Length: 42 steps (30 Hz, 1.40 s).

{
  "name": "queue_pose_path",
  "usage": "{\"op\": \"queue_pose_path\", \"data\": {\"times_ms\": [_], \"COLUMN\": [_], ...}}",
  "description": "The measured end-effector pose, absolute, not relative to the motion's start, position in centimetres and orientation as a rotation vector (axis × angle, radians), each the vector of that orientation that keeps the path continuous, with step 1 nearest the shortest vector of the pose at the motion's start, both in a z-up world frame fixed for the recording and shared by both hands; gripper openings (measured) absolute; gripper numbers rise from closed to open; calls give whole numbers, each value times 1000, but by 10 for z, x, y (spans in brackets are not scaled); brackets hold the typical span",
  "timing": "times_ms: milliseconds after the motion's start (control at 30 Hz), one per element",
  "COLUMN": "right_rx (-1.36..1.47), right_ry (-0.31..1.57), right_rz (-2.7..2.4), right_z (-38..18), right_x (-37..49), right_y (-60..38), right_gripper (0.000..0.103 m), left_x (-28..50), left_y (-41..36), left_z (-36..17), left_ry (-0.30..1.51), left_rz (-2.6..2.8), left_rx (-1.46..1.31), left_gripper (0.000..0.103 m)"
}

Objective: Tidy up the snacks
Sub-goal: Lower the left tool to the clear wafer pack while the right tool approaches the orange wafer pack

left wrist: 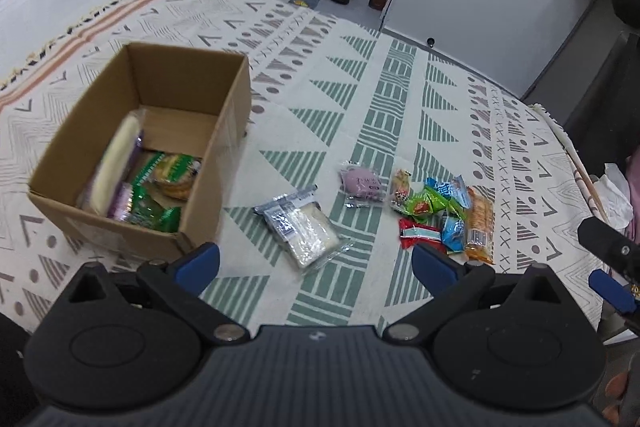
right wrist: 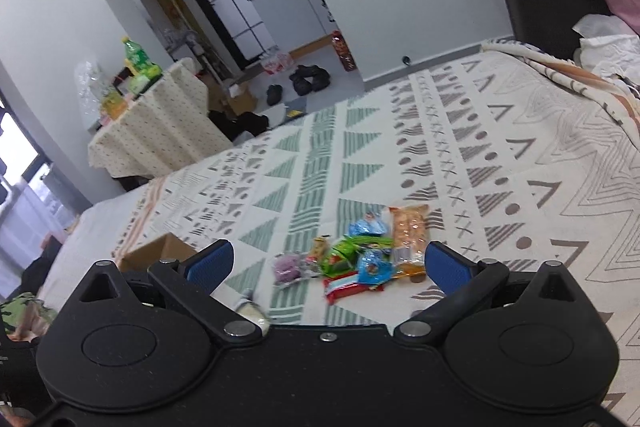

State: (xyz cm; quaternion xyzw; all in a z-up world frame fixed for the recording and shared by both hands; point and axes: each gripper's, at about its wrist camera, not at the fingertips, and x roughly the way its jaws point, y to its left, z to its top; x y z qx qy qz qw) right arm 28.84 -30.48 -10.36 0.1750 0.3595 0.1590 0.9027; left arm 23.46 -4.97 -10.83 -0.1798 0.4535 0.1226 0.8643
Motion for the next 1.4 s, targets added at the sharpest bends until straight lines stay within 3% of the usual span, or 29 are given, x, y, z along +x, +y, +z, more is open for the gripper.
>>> {"op": "queue_pose_path", "data": {"times_ms": [233, 400, 833, 1000, 1067, 1400], "right_rx": [364, 333, 267, 220, 210, 168], "right_ry": [778, 821, 899, 923, 930, 959], "right_rz": [271, 257, 205, 168, 164, 133], "right_z": [-122, -136, -168, -185, -190, -216], "right_x": [304, 313, 343, 357, 362, 386], "right_y": [-309, -304, -291, -285, -282, -268], "right_gripper": [91, 80, 74, 70, 70, 69], "left_x": [253, 268, 296, 303, 307, 318], "left_y": [-55, -56, -48, -53, -57, -58], "left_z": [-132, -155, -209, -217, -216, -217], "left_ry": [963, 983, 1037, 1028, 1018, 1007], "left_rz": [267, 292, 453, 458, 453, 422], "left_rx": [-409, -452, -477, -452, -432, -408], "left_gripper": [100, 93, 90, 81, 71, 63]}}
